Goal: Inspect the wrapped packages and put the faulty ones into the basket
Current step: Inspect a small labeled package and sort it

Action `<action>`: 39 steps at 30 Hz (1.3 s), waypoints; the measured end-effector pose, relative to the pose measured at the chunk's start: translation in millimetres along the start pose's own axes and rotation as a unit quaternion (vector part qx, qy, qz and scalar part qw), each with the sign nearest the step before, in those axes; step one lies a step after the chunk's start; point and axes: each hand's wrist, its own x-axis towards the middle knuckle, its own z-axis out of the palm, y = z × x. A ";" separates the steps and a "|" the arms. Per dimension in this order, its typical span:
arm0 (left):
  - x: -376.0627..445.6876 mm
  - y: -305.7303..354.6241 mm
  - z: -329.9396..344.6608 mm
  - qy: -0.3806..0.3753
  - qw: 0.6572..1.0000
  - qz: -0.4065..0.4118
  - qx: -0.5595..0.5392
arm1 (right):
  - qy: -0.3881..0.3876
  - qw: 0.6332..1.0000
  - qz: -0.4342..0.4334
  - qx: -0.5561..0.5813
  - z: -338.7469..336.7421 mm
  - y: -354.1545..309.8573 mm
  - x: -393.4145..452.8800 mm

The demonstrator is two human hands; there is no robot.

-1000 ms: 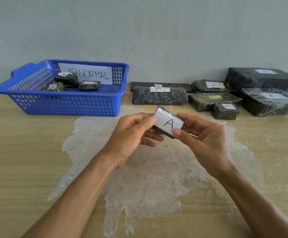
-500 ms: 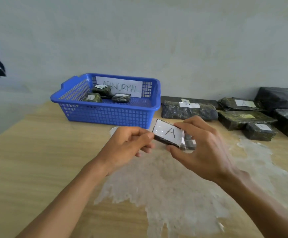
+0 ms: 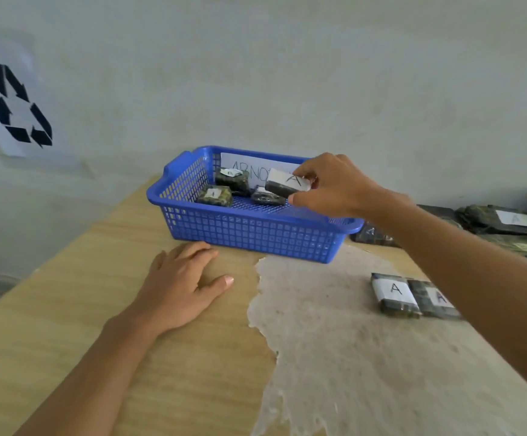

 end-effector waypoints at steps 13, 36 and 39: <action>3.7 -4.6 11.9 0.015 1.000 0.011 0.001 | -0.177 0.980 0.012 -0.089 91.7 -5.1 100.2; -4.5 11.4 18.0 0.097 0.992 0.063 -0.057 | 0.132 0.990 -0.031 0.037 -12.5 59.6 -61.0; -11.5 46.4 19.2 0.113 0.982 0.127 -0.084 | 0.148 0.988 0.004 0.035 -22.8 93.7 -108.0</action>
